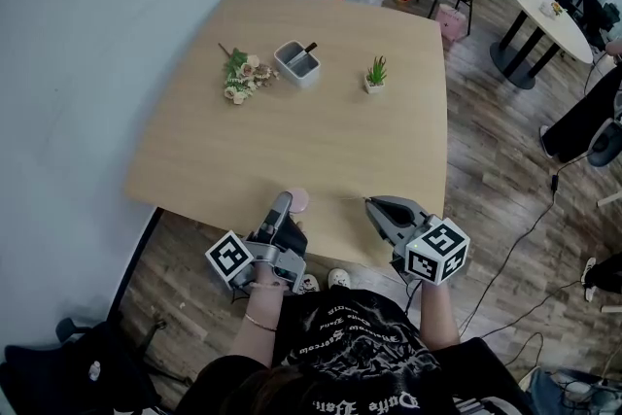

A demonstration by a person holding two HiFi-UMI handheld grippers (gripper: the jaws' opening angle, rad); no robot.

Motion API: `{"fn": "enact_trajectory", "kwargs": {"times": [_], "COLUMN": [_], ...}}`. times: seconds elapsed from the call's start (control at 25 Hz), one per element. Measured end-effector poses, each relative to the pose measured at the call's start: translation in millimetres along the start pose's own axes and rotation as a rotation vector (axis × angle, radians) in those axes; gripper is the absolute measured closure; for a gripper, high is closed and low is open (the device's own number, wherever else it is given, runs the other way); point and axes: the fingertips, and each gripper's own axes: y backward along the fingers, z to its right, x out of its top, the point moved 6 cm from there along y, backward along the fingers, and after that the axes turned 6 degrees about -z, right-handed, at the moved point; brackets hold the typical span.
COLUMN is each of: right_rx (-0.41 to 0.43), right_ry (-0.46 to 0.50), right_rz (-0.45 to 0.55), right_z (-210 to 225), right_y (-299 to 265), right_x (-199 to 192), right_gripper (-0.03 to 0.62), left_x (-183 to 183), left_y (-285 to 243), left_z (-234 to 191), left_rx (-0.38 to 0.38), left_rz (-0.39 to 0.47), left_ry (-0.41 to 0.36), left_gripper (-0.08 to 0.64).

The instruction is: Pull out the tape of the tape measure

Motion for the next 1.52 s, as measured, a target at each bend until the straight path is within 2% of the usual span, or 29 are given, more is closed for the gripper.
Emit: {"fn": "enact_trajectory", "kwargs": {"times": [0.2,0.48,0.64,0.84,1.08,1.24,1.52], "right_rx": [-0.007,0.013,-0.025,-0.095,-0.101,-0.095,-0.183], "right_ry": [-0.041,-0.047,-0.085,-0.18,-0.218,-0.223,-0.315], "right_rz": [0.035,-0.008,-0.04,-0.01,0.005,0.01,0.05], "right_z": [10.5,11.5,16.6,35.8,42.2,42.0,62.6], "right_y": [14.1,15.7,15.2,29.1,34.4,35.6,56.3], "right_x": [4.0,-3.2,-5.8,-6.8,-8.6,-8.0,-8.9], "right_gripper": [0.577,0.577,0.576,0.577,0.575,0.575,0.576], "left_x": [7.7,8.6,8.7,20.8,27.3,26.4,40.6], "left_y": [6.0,5.8,6.9,17.4,21.8,22.5,37.0], "left_z": [1.4,1.6,1.5,-1.5,0.4,1.8,-1.2], "left_rx": [-0.01,0.018,0.036,0.054,0.067,0.07,0.106], "left_rz": [0.036,0.038,0.036,0.092,0.096,0.096,0.148], "left_ry": [0.014,-0.011,-0.022,0.0,-0.031,-0.021,0.004], "left_gripper": [0.492,0.492,0.492,0.492,0.492,0.492,0.492]}}
